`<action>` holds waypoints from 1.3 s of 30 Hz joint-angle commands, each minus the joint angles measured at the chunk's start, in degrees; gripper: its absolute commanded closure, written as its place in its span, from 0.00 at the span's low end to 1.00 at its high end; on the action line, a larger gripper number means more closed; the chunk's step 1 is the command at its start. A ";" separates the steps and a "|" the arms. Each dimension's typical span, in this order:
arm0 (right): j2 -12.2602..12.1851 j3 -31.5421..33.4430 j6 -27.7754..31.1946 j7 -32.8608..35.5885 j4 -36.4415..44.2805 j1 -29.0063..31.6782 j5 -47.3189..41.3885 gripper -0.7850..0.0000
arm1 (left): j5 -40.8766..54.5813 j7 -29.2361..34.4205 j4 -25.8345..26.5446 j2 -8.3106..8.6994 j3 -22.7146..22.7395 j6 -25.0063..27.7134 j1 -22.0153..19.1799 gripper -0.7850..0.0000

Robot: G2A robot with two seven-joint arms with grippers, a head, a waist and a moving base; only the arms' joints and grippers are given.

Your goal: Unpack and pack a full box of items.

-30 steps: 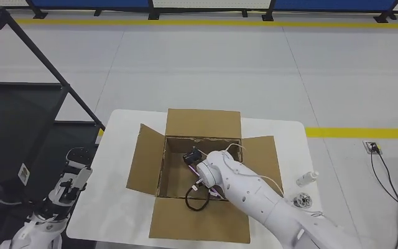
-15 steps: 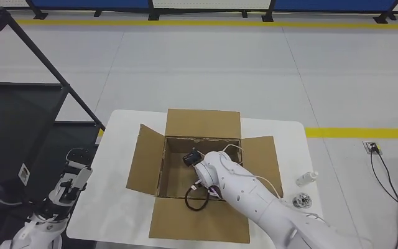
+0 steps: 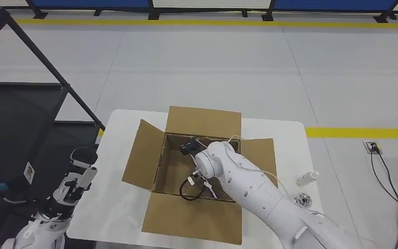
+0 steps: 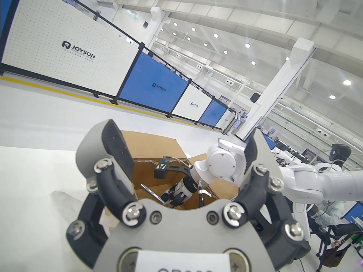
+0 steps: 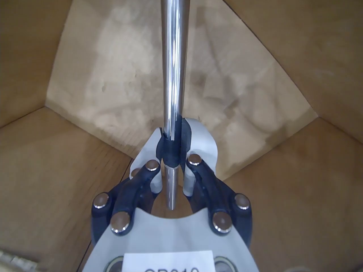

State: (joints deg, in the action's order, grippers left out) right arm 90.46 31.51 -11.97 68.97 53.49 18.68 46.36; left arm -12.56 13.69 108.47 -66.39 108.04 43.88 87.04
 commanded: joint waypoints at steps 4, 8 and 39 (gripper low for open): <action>-4.61 7.34 -2.40 6.29 15.65 4.96 5.37 1.00 | -0.10 0.25 0.08 0.10 -0.78 -0.13 -0.57 0.00; -9.05 16.57 -3.81 11.57 33.77 13.63 12.82 1.00 | -0.06 1.03 0.17 0.21 -1.90 -0.15 -1.21 0.00; -16.41 56.58 -2.74 8.30 51.29 44.75 24.70 1.00 | -1.35 4.06 0.36 1.00 -7.95 -1.97 -5.21 0.00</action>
State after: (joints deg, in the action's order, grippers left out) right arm 74.05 88.66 -15.01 78.03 106.11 63.78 70.29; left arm -13.79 17.77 108.85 -65.41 100.15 41.95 81.87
